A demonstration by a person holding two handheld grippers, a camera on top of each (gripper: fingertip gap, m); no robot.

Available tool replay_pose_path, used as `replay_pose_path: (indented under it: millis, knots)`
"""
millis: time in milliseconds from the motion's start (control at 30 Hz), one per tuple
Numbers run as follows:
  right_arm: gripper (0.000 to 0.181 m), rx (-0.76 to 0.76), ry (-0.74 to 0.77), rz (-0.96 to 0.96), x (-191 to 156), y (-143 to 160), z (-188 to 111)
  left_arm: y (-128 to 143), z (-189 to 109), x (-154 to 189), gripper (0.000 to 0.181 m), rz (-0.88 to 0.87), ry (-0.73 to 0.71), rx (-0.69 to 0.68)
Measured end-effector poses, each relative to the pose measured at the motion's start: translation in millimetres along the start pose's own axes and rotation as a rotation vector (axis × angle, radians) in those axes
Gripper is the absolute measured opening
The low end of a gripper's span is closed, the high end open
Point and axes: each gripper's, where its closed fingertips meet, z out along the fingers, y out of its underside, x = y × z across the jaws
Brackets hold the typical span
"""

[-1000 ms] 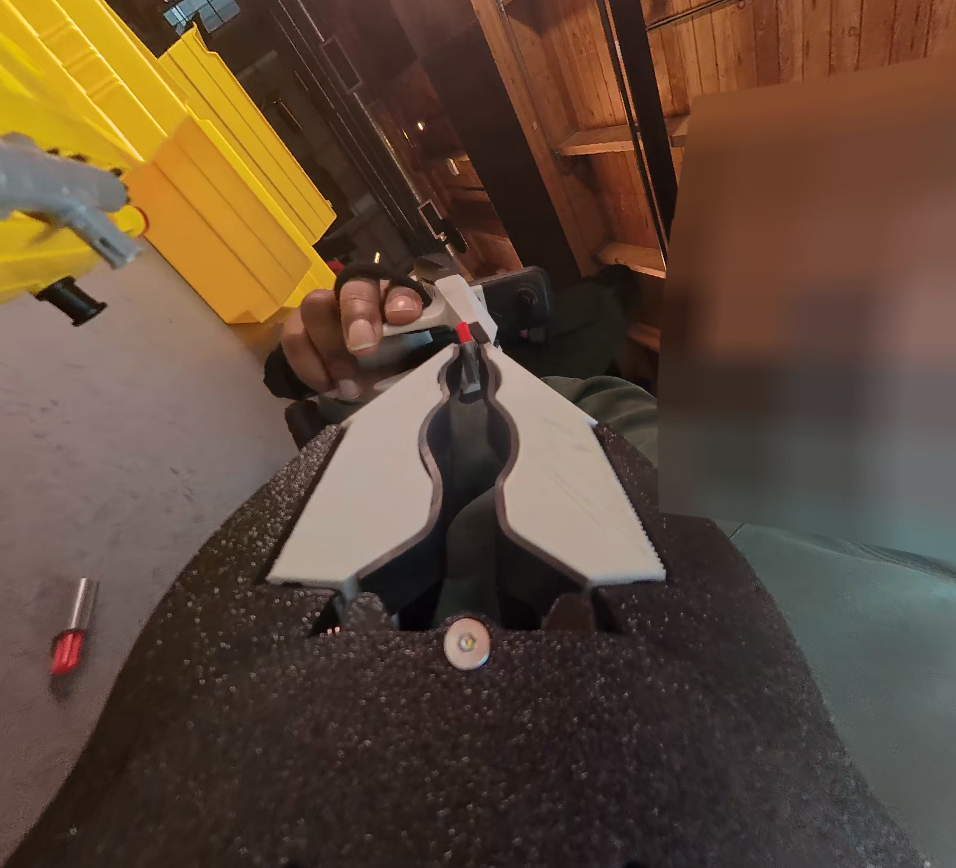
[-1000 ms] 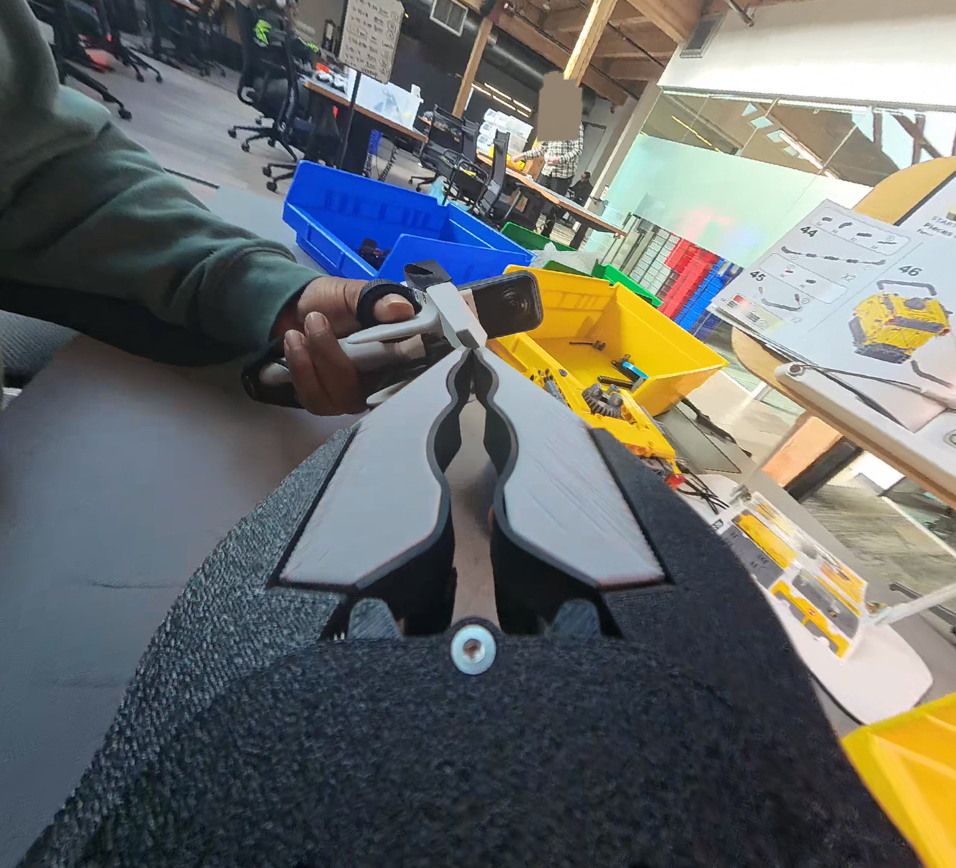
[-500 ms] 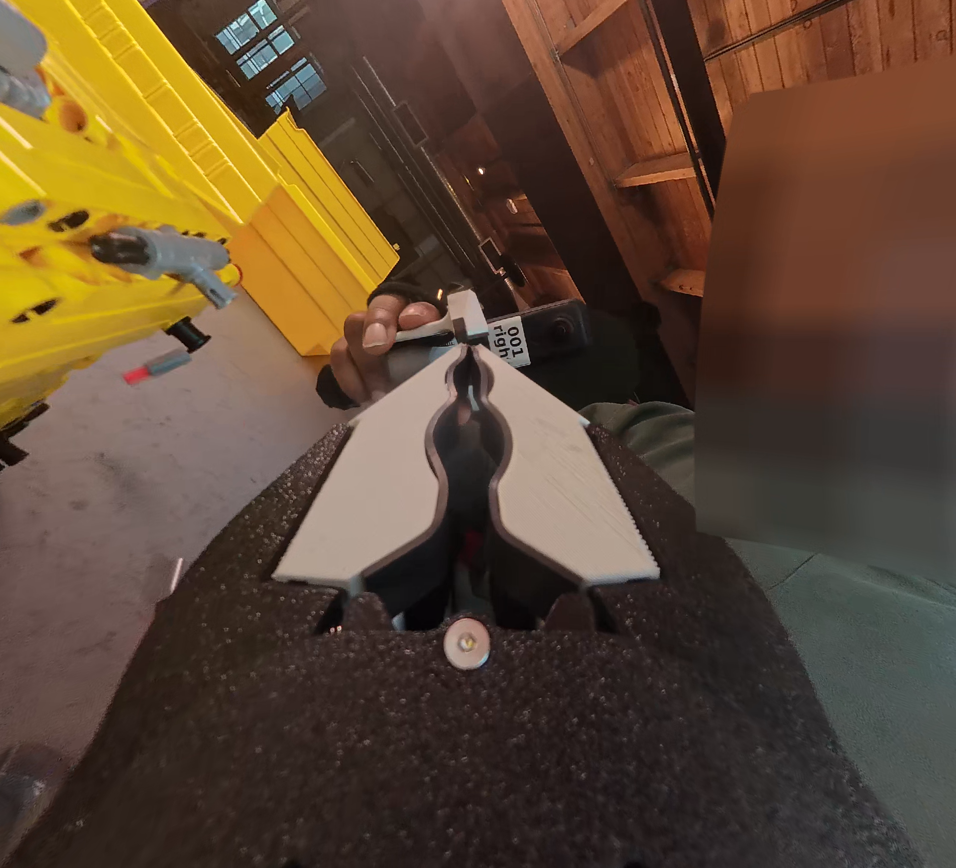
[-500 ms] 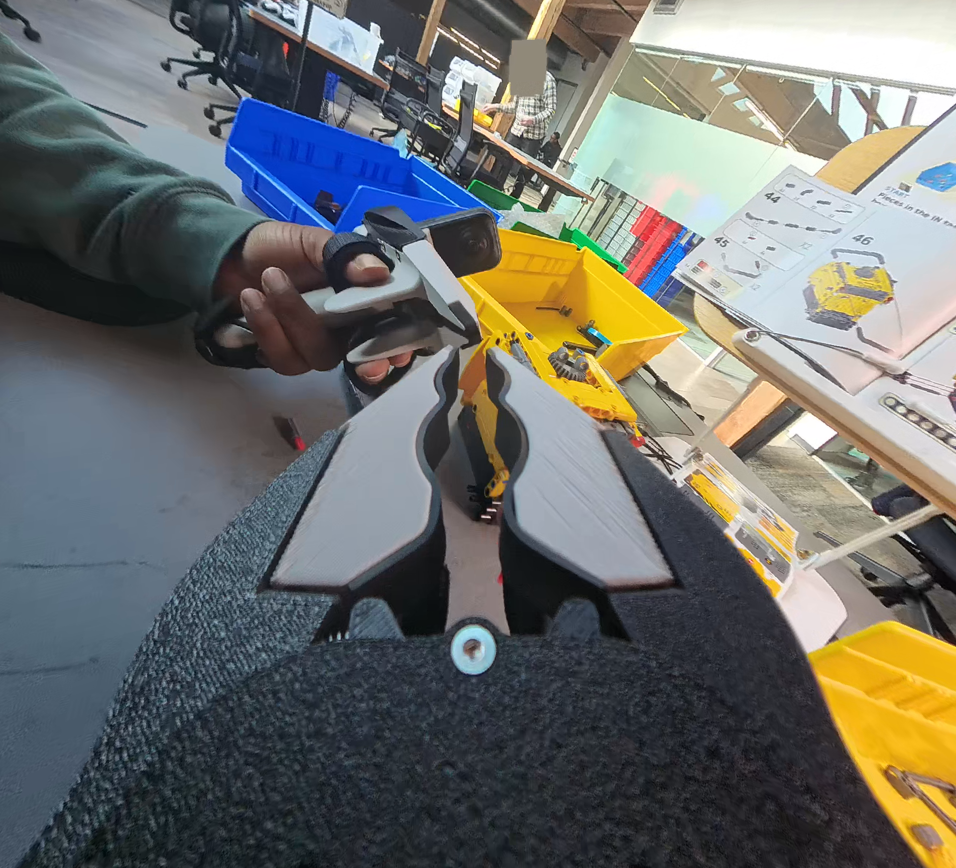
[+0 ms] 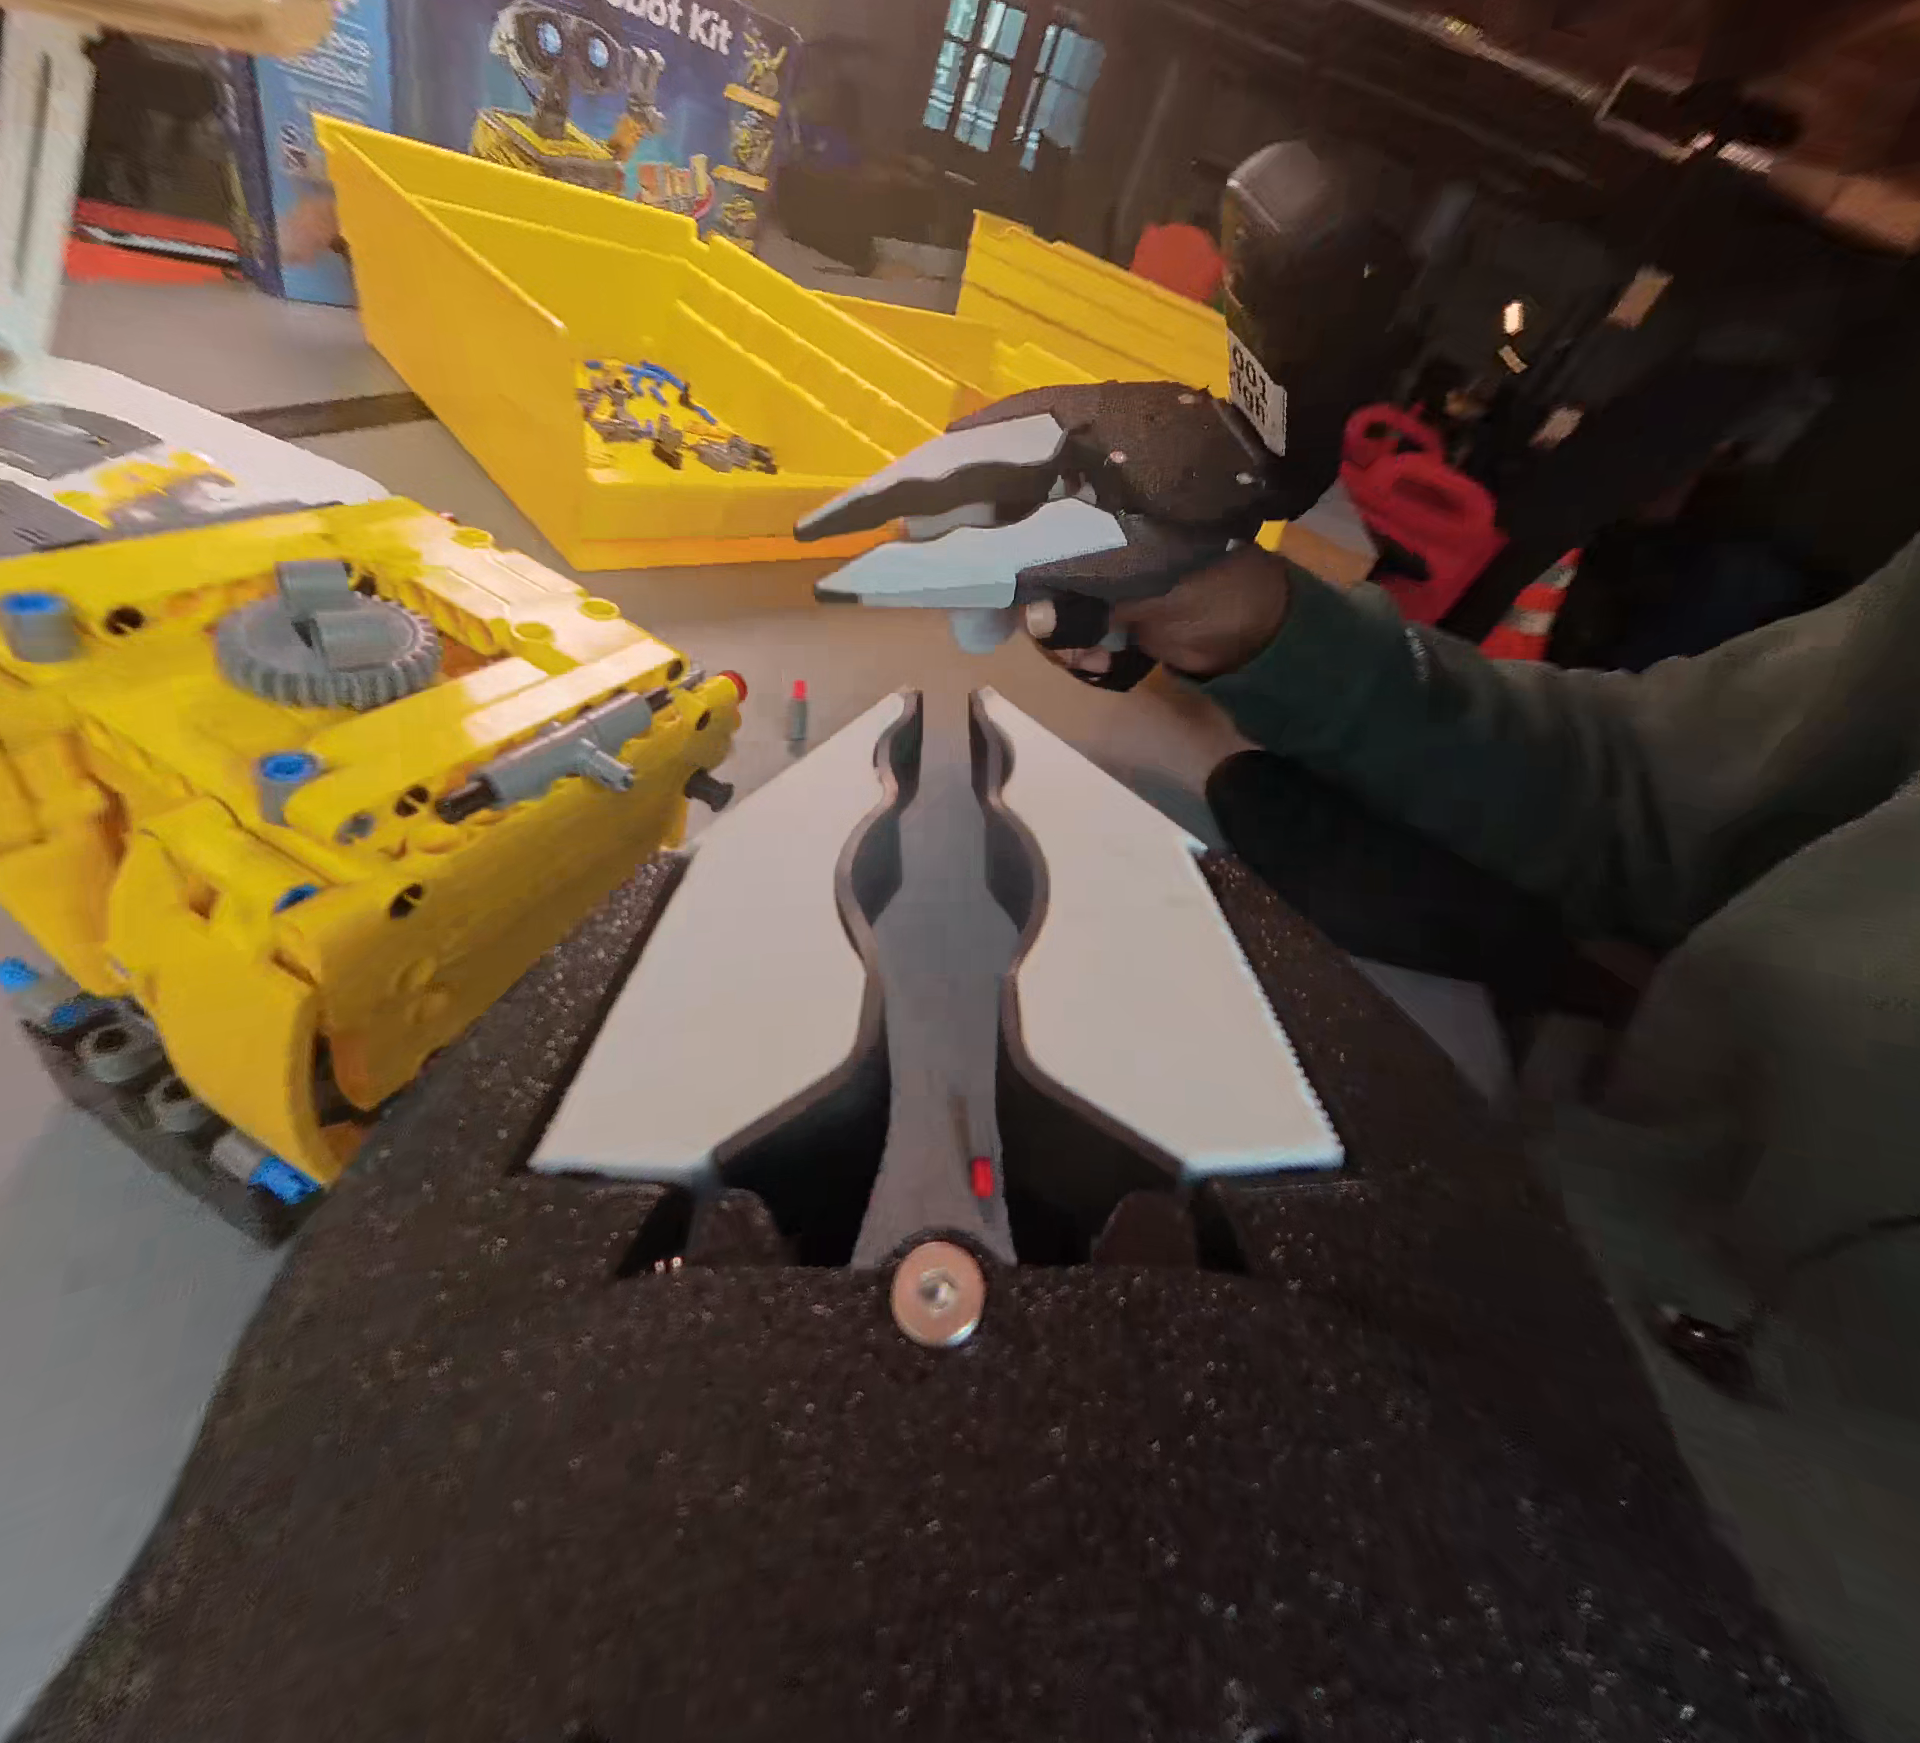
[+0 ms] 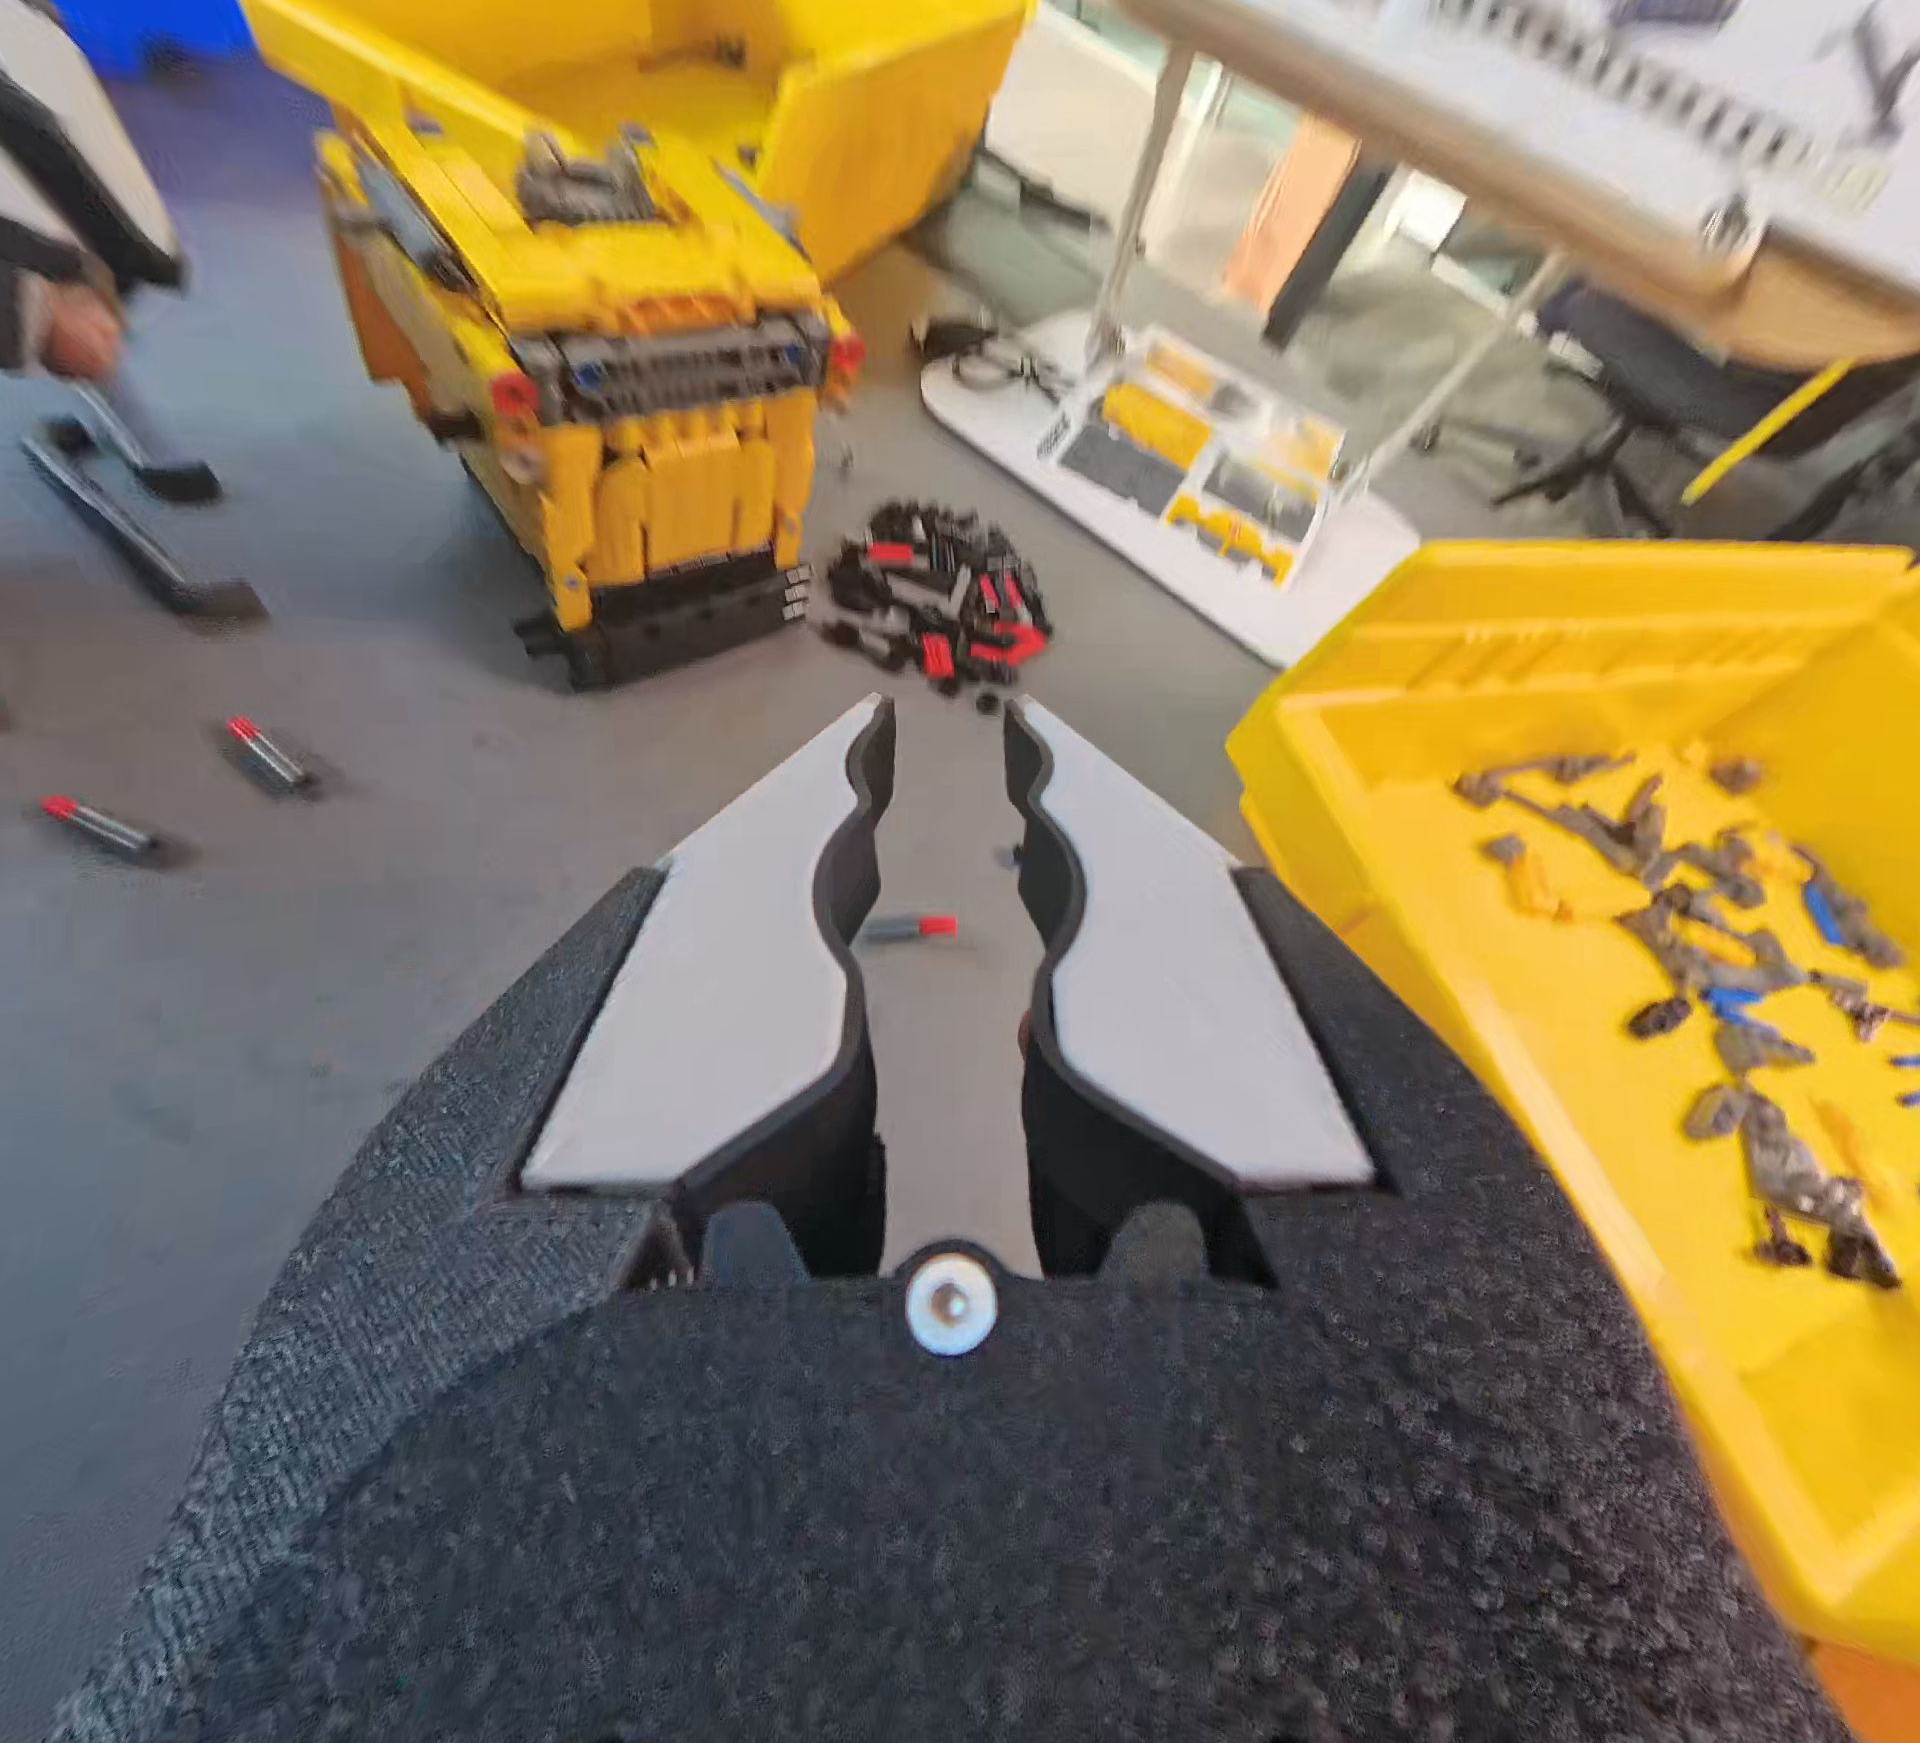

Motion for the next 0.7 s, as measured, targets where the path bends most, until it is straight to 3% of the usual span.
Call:
replay_pose_path:
  millis: [100, 200, 467, 700]
  knots:
    - [0.035, -0.253, -0.088, 0.073, -1.0, 52.9, 13.0, 3.9, 0.2, -7.7, 0.025, 0.139, -0.106, -0.046]
    - [0.041, -0.392, -0.168, 0.114, -13.8, 79.5, 14.5, 10.4, 0.2, -12.5, 0.026, 0.201, -0.145, -0.086]
    - [0.029, -0.409, -0.218, 0.102, -22.8, 79.0, 13.6, 18.2, 2.3, -13.9, 0.025, 0.214, -0.148, -0.126]
    - [0.042, -0.376, -0.288, 0.057, -23.1, 69.1, 37.2, 25.4, 6.1, -16.3, 0.024, 0.232, -0.157, -0.156]
